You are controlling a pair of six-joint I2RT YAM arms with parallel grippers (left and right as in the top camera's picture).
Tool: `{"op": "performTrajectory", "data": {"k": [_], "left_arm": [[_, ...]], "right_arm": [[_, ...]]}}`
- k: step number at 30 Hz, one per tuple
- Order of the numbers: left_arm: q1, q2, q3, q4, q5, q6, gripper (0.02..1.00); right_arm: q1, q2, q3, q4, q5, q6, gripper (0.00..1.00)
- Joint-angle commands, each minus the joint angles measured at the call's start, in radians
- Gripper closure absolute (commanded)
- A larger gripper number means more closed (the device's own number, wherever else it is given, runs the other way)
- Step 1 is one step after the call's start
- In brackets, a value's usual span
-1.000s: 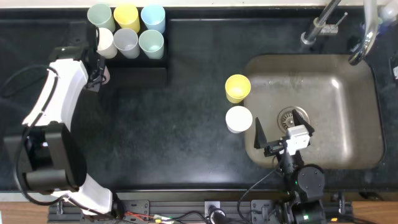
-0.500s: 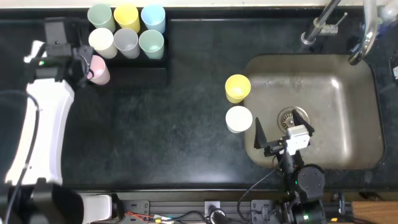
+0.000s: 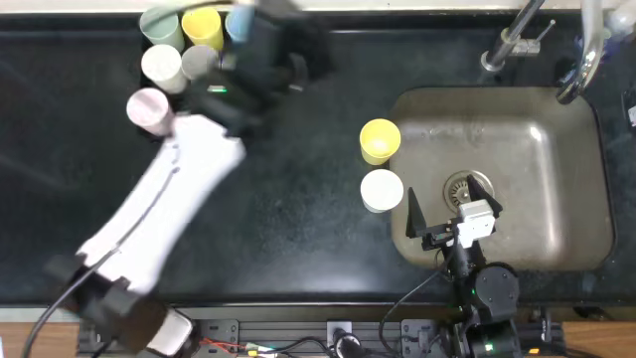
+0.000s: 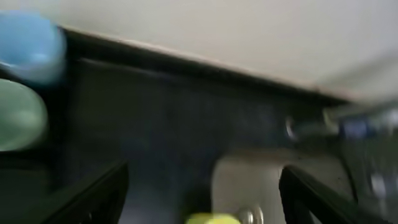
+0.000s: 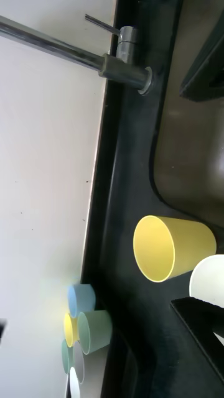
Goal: Store Cups
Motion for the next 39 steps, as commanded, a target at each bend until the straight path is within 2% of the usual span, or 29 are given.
{"op": "performTrajectory", "data": {"k": [1, 9, 17, 22, 27, 29, 34, 36, 39], "left_arm": [[-0.084, 0.148, 0.096, -0.099, 0.013, 0.059, 0.213], [-0.139, 0.31, 0.149, -0.29, 0.114, 0.05, 0.211], [-0.143, 0.365, 0.149, -0.296, 0.076, 0.006, 0.237], [-0.142, 0.395, 0.149, -0.263, 0.061, 0.003, 0.299], [-0.143, 0.431, 0.15, -0.26, 0.08, 0.003, 0.459], [-0.143, 0.436, 0.15, -0.259, 0.079, 0.003, 0.553], [-0.145, 0.436, 0.15, -0.233, 0.079, 0.004, 0.886], [-0.153, 0.428, 0.15, -0.222, 0.065, 0.004, 0.941], [-0.175, 0.386, 0.15, -0.211, -0.007, 0.008, 0.956]], "right_arm": [[-0.001, -0.01, -0.013, 0.005, 0.009, -0.003, 0.005], [-0.002, -0.01, -0.013, 0.005, 0.009, -0.003, 0.005], [-0.002, -0.01, -0.013, 0.005, 0.009, -0.003, 0.003], [-0.002, -0.01, -0.013, 0.005, 0.009, -0.003, 0.005], [-0.002, -0.01, -0.013, 0.005, 0.009, -0.003, 0.005], [-0.002, -0.01, -0.013, 0.005, 0.009, -0.003, 0.003], [-0.001, -0.01, -0.013, 0.005, 0.009, -0.003, 0.005], [-0.002, -0.01, -0.013, 0.005, 0.009, -0.003, 0.003], [-0.002, -0.01, -0.013, 0.005, 0.009, -0.003, 0.003]]}}
